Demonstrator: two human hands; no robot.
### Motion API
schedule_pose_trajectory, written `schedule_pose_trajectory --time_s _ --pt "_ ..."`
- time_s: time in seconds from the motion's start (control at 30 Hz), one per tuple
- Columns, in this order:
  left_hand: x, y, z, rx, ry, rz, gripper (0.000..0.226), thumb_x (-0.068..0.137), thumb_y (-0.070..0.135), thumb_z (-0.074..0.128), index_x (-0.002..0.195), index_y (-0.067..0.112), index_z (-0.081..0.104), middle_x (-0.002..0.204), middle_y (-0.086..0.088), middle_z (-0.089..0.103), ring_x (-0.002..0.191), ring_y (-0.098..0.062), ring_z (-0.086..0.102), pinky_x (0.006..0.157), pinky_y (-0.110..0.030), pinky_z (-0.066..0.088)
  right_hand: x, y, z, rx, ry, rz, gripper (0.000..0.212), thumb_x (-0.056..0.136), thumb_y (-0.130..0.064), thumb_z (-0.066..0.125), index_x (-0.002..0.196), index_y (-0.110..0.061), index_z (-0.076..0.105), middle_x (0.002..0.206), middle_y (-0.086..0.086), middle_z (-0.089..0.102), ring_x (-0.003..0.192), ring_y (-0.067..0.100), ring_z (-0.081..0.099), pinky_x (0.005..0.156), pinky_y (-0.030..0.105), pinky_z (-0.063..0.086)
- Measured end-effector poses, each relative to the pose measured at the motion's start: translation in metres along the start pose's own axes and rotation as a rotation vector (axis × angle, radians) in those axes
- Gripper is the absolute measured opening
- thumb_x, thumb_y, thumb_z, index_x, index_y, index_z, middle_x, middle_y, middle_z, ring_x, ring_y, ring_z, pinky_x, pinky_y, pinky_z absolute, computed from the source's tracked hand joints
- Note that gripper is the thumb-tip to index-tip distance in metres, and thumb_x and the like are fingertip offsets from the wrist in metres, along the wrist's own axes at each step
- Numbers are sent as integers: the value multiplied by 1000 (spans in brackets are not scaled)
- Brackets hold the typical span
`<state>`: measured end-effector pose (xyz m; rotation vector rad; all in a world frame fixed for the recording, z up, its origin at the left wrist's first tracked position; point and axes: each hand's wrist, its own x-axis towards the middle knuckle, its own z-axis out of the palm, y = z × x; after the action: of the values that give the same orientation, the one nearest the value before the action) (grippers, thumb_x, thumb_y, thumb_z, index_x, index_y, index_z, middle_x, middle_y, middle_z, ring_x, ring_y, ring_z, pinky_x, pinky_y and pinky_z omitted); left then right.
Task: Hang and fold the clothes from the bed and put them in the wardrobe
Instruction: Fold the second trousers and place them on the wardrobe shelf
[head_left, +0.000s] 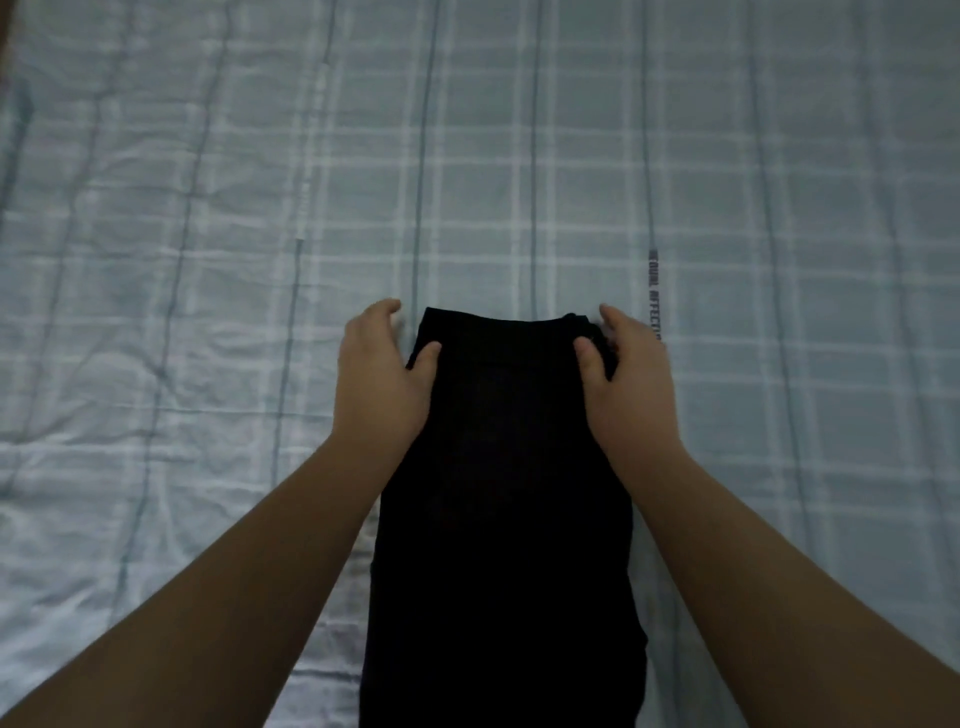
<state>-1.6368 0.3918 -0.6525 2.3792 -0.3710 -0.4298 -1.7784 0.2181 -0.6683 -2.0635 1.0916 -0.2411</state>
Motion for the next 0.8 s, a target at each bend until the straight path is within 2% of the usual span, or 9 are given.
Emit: schedule_pose_trajectory --time_s 0.07,0.13,0.17,0.23,0.3,0.47,0.6,0.7,0.8 --pt "-9 2 0 225 108 298 54 96 22 58 145 8 42 151 -14 39 141 -27 34 116 -40 31 -13 -7 -2 -137 83 -155 54 103 -33 48 152 -13 37 157 8 37 146 23 29 122 41 24" --pt "-18 2 9 400 18 509 57 99 26 51 152 11 36 160 -15 28 150 -32 18 122 -47 20 -26 -11 2 -318 52 -330 56 104 -33 40 155 -12 32 163 9 27 153 26 17 125 45 13" --pt "-22 -1 17 463 -63 544 58 101 32 46 155 14 30 163 -13 22 153 -31 12 123 -48 16 -30 -10 7 -412 -9 -388 57 104 -35 36 156 -13 29 165 8 23 154 26 12 125 48 10" --pt "-25 -11 34 556 -162 523 61 103 42 35 158 19 20 166 -9 14 154 -26 3 123 -49 13 -31 -1 21 -550 -111 -411 61 104 -43 27 159 -16 22 167 6 17 156 23 5 125 50 7" --pt "-22 -21 44 601 -188 496 63 103 46 29 159 21 16 166 -7 12 154 -24 1 123 -49 12 -25 11 31 -615 -143 -390 64 104 -46 23 160 -16 17 168 5 15 156 21 2 125 49 7" --pt "-13 -29 56 579 -194 508 62 103 47 32 159 24 18 166 -7 15 154 -26 2 123 -51 13 -17 26 39 -625 -135 -401 64 105 -46 23 160 -15 14 168 6 14 156 21 4 125 49 9" --pt "-24 -19 44 621 -189 487 63 103 49 26 160 25 12 168 -7 6 154 -26 -4 123 -53 0 -27 19 25 -576 -170 -418 65 105 -47 23 161 -16 10 169 8 7 156 23 -1 124 53 6" --pt "-60 -8 25 546 -154 489 63 105 44 31 160 22 10 167 -10 1 154 -27 -8 123 -50 -4 -61 8 2 -532 -146 -415 64 105 -41 27 161 -15 9 169 8 3 156 24 -3 125 52 1" --pt "-125 -12 12 473 -169 504 63 104 37 37 159 17 14 167 -9 6 154 -24 -6 124 -48 1 -126 3 -15 -517 -146 -433 63 105 -35 30 160 -12 12 168 8 7 156 24 0 125 51 5"
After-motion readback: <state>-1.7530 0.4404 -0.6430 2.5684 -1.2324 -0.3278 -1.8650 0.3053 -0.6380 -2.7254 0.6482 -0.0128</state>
